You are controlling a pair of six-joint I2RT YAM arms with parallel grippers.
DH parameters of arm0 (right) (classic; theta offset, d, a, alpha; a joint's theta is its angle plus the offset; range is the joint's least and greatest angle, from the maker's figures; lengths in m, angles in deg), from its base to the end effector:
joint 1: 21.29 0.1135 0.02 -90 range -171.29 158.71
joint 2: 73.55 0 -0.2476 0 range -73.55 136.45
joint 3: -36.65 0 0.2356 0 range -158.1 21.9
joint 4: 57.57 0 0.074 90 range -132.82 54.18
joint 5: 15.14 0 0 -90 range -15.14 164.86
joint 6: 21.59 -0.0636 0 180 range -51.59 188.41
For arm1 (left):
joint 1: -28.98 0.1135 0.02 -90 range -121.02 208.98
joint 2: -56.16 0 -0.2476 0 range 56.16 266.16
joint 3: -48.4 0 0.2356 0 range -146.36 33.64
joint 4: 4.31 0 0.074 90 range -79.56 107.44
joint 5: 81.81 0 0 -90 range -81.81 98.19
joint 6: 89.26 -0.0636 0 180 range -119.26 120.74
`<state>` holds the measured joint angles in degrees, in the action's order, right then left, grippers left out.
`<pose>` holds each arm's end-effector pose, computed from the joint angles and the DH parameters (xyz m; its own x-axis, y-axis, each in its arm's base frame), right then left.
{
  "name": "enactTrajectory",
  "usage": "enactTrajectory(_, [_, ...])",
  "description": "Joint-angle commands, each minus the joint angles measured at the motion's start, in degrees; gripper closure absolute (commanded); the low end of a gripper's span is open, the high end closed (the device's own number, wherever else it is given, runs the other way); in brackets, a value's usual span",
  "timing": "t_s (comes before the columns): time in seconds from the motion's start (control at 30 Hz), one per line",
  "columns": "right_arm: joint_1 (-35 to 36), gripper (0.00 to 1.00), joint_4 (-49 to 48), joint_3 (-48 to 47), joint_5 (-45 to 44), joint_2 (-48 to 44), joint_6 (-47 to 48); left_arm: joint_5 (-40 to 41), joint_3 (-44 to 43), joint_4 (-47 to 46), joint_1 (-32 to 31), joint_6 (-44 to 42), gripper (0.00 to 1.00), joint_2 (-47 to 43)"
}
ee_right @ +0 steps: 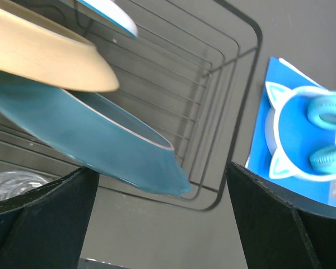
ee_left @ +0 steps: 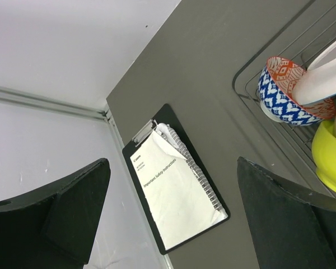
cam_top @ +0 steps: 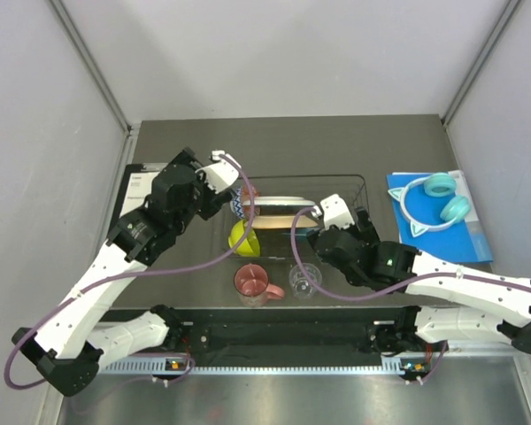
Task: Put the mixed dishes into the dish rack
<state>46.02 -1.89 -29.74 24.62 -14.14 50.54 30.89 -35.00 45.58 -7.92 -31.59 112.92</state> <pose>0.1236 0.1689 0.2691 -0.3968 -0.4403 -0.8054 -0.2864 0.8930 -0.3471 0.1881 -0.1105 0.3739 -0.1221 0.7087 -0.6949 0.3973 0.6765 0.6201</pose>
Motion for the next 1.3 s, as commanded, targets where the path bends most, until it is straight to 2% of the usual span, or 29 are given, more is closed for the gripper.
enactTrajectory(0.0, [-0.5,0.08,-3.3,-3.5,3.7,-0.4,4.3,-2.0,1.0,-3.2,1.6,1.5,0.01,-2.0])
enactTrajectory(0.2, [-1.4,0.31,-3.2,-4.7,8.2,1.5,7.4,-1.1,3.8,-6.0,2.1,1.8,0.01,-3.1])
enactTrajectory(0.37, [-1.5,0.36,-2.3,-6.2,9.4,2.8,8.0,-0.8,5.1,-6.7,2.2,2.6,0.01,-3.9])
enactTrajectory(0.53, [-1.9,0.47,-2.8,-6.5,10.1,3.4,9.8,-0.5,5.8,-7.5,2.3,2.5,0.01,-4.5])
enactTrajectory(0.57, [-1.9,0.5,-3.0,-6.6,10.3,3.8,10.0,-0.4,5.9,-7.7,2.4,2.4,0.01,-4.6])
enactTrajectory(0.6, [-2.0,0.59,-3.0,-6.7,10.6,4.2,10.6,-0.3,5.9,-7.9,2.3,2.4,0.01,-4.6])
enactTrajectory(0.67, [-1.9,0.69,-3.7,-6.8,11.2,4.7,11.1,-0.2,6.1,-8.1,2.4,2.4,0.01,-4.6])
enactTrajectory(0.7, [-2.0,0.8,-3.7,-7.1,11.5,5.4,11.6,-0.1,6.2,-8.3,2.3,2.3,0.01,-4.8])
enactTrajectory(0.73, [-1.9,0.83,-3.9,-7.2,11.8,5.7,11.9,-0.1,6.3,-8.3,2.4,2.3,0.01,-4.8])
enactTrajectory(0.87, [-1.9,0.91,-4.3,-8.2,12.5,6.9,13.3,0.1,6.9,-9.1,2.3,2.3,0.01,-5.0])
enactTrajectory(1.27, [-1.9,0.93,-7.2,-11.3,17.3,10.7,16.1,0.2,9.5,-11.2,2.3,1.7,0.01,-5.7])
